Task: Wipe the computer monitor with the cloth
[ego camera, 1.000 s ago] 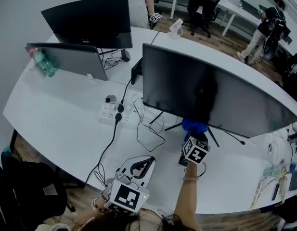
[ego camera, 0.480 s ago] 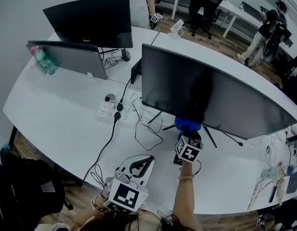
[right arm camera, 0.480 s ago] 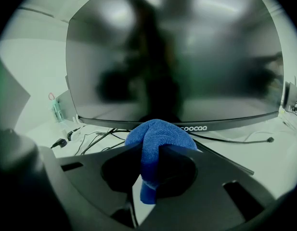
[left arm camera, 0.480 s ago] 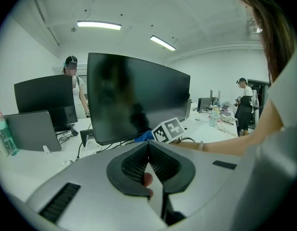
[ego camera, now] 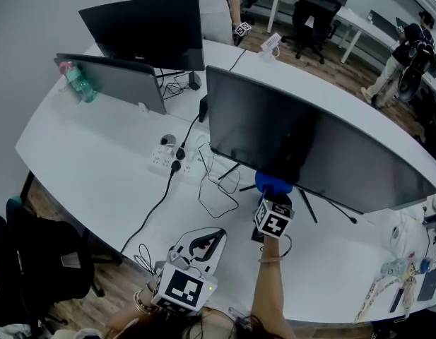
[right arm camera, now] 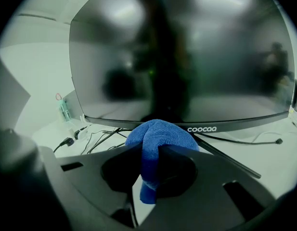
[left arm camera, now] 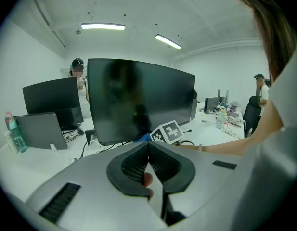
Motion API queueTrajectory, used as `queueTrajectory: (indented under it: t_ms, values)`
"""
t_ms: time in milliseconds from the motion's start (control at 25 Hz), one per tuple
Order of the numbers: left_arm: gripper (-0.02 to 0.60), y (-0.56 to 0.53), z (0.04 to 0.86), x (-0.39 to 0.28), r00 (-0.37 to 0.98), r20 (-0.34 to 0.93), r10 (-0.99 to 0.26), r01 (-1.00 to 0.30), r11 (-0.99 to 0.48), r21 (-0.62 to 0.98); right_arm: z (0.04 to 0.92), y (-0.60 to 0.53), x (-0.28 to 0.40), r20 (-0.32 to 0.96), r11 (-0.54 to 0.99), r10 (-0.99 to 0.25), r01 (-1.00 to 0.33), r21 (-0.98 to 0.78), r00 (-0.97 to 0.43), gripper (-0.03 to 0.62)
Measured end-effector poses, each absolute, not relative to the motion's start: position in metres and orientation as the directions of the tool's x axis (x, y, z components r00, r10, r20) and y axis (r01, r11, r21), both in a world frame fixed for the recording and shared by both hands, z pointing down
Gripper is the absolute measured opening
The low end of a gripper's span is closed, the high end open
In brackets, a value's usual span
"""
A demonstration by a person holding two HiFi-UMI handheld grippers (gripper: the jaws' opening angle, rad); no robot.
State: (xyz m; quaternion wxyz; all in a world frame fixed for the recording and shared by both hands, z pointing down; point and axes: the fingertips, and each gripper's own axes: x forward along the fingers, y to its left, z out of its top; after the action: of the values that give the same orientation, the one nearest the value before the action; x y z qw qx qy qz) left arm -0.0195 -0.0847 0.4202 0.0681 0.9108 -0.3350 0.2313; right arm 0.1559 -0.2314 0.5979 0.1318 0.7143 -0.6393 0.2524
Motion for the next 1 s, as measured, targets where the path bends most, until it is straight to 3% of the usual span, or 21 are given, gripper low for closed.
queueTrajectory:
  t_ms: [520, 1000]
  values:
    - [0.009, -0.064, 0.421, -0.002, 0.591, 0.487, -0.643, -0.702, -0.708, -0.083, 0.594, -0.240, 0.136, 0.477, -0.027, -0.876, -0.980, -0.196, -0.071, 0.063]
    - [0.009, -0.071, 0.423, -0.006, 0.617, 0.491, -0.615, -0.664, -0.742, -0.095, 0.596, -0.243, 0.130, 0.465, -0.040, -0.883, -0.978, -0.205, -0.061, 0.063]
